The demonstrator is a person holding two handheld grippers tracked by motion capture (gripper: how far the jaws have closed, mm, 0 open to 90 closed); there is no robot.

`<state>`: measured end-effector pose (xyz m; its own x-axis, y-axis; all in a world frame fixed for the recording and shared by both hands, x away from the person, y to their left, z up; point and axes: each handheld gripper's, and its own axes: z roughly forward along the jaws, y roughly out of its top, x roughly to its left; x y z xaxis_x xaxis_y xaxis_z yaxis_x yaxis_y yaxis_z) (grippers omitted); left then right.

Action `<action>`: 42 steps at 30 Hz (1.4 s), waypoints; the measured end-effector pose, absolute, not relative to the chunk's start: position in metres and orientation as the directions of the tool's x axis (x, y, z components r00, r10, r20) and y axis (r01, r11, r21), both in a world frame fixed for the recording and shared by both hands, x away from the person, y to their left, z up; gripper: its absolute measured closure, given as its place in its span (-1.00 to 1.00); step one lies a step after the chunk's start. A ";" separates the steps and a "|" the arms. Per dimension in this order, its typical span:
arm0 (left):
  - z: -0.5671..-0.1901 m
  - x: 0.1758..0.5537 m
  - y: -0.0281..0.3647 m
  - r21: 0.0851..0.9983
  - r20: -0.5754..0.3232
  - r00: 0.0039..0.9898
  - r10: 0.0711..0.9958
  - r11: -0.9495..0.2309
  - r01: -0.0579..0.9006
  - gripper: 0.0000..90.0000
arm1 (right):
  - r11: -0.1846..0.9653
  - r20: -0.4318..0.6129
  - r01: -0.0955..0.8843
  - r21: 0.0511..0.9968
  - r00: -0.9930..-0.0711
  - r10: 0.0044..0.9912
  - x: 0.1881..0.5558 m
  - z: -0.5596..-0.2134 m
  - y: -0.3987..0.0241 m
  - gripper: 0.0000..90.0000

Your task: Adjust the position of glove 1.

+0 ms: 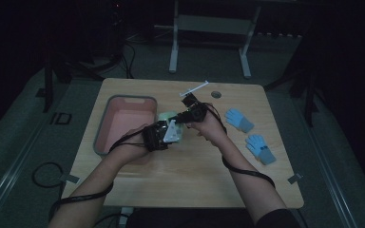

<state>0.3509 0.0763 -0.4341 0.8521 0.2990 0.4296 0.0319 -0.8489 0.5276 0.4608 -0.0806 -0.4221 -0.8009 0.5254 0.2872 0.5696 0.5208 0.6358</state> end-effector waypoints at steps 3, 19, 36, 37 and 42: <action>-0.432 0.348 0.091 0.521 0.433 0.847 0.309 -0.852 0.045 0.69 | 0.530 0.288 0.556 0.641 -0.814 0.505 0.460 -0.420 -0.059 0.59; -0.436 0.341 0.174 0.480 0.448 0.820 0.356 -0.870 0.116 0.70 | 0.572 0.278 0.506 0.646 -0.853 0.441 0.460 -0.421 0.031 0.59; -0.483 0.392 0.183 0.400 0.299 0.874 0.384 -0.882 0.251 0.68 | 0.590 0.271 0.539 0.601 -0.832 0.484 0.488 -0.474 0.057 0.37; -0.486 0.395 0.181 0.388 0.287 0.880 0.378 -0.886 0.254 0.67 | 0.588 0.270 0.545 0.598 -0.827 0.493 0.488 -0.476 0.054 0.35; -0.496 0.403 0.176 0.383 0.237 0.891 0.388 -0.880 0.282 0.60 | 0.559 0.293 0.560 0.611 -0.817 0.497 0.488 -0.477 0.031 0.17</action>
